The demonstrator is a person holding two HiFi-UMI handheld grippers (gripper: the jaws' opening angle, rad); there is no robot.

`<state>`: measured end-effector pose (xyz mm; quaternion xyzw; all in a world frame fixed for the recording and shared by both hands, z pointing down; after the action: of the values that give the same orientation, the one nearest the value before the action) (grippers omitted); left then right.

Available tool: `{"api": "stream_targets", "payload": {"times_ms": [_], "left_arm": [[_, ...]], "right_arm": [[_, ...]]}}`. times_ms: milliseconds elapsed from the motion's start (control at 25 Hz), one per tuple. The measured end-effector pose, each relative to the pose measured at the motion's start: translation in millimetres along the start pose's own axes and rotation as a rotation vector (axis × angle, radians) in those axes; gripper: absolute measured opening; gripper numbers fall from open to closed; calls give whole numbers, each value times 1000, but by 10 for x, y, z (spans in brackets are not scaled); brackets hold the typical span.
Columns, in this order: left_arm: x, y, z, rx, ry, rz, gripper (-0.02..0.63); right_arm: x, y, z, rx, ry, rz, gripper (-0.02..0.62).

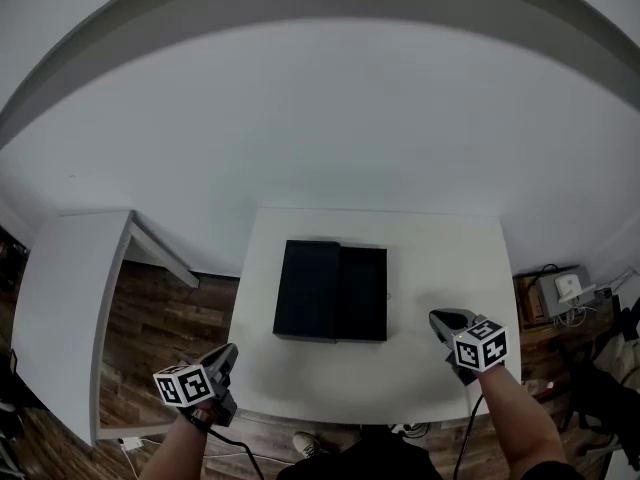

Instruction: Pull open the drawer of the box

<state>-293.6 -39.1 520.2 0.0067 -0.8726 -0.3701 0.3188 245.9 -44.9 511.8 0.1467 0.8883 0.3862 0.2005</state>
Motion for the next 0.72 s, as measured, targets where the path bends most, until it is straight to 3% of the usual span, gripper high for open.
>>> {"api": "stream_targets", "payload": {"times_ms": [320, 480, 720], "left_arm": [[-276, 360, 420, 24, 242, -1, 5], [-427, 647, 634, 33, 329, 58, 5], [-536, 998, 881, 45, 370, 113, 5]], "right_arm": [[766, 334, 505, -171, -14, -337, 5], [1314, 489, 690, -227, -53, -408, 5], [2137, 721, 807, -234, -161, -463, 5]]}}
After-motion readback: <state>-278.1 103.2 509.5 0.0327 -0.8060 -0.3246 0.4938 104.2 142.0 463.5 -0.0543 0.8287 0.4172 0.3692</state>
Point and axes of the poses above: the fingertips, and each gripper's own axes: z backward along the fingers, x to its left, y out of its underside, the point moved 9 cm from there along z, backward along the fingers, and after that the axes turned 2 degrees about -z, right-handed, at the moved point
